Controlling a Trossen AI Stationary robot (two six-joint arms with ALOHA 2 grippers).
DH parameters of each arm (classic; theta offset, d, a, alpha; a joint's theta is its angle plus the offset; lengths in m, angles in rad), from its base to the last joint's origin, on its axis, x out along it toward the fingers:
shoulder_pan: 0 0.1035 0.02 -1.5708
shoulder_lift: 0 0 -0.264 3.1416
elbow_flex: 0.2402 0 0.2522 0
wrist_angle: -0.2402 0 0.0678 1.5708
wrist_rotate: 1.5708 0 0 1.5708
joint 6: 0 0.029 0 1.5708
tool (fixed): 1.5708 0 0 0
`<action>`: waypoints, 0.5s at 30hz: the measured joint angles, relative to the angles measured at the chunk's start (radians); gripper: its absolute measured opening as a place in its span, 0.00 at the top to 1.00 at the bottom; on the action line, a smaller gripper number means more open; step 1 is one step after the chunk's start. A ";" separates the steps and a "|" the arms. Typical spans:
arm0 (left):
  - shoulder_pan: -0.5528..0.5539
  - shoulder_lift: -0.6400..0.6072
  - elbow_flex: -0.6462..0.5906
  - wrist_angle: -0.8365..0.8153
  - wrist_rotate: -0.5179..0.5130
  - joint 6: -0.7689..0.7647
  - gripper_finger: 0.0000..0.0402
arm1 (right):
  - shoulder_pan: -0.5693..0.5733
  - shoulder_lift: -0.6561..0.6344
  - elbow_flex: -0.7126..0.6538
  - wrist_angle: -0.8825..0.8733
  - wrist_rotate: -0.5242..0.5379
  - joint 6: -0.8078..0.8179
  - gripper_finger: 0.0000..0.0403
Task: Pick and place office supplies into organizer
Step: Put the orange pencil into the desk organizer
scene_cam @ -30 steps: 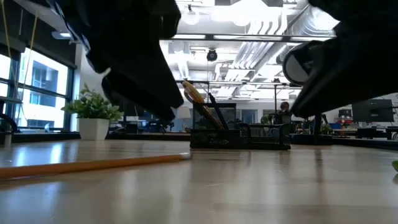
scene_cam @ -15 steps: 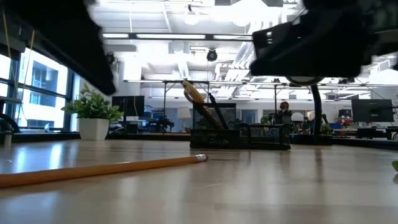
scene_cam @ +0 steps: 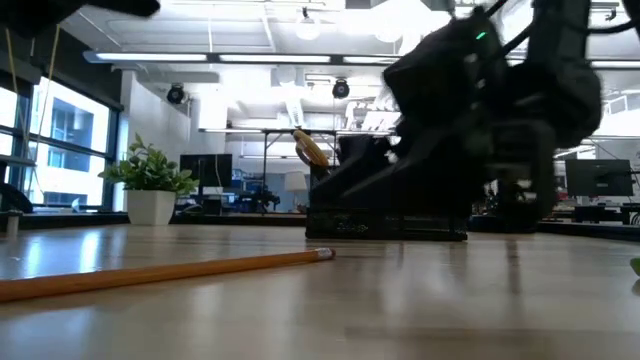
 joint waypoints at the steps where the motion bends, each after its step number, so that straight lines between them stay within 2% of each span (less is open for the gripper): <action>1: -0.006 0.000 0.000 0.015 -0.019 0.001 0.52 | -0.010 0.018 0.013 0.000 -0.025 0.005 0.58; 6: -0.021 0.000 0.000 0.064 -0.059 0.002 0.52 | -0.040 0.098 0.087 -0.004 -0.114 0.028 0.61; 15: -0.030 0.000 0.000 0.115 -0.065 -0.004 0.52 | -0.041 0.163 0.142 -0.059 -0.123 0.005 0.62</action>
